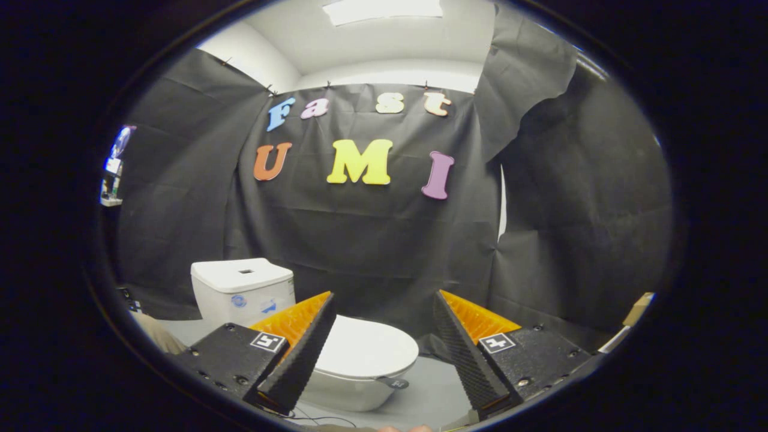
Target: Open the toilet lid.
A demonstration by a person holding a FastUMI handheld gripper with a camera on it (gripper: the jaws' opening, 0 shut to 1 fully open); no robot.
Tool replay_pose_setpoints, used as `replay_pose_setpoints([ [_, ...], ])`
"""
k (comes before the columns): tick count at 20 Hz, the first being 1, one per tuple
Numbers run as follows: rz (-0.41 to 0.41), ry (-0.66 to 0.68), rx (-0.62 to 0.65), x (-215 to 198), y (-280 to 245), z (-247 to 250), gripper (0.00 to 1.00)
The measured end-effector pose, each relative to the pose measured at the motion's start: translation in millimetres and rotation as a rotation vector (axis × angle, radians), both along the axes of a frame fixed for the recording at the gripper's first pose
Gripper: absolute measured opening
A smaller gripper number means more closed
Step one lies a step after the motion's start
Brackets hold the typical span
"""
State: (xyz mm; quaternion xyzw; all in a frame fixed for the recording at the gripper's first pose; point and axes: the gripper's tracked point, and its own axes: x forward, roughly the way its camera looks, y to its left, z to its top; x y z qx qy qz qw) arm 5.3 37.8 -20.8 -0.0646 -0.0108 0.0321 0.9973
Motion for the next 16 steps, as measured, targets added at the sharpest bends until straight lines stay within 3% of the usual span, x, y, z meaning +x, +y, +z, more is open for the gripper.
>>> replay_pose_setpoints([
  [9,-0.049,0.071,0.117,42.8,2.3,-6.4,1.0],
  [16,-0.06,0.338,0.255,91.3,-22.3,-48.9,1.0],
])
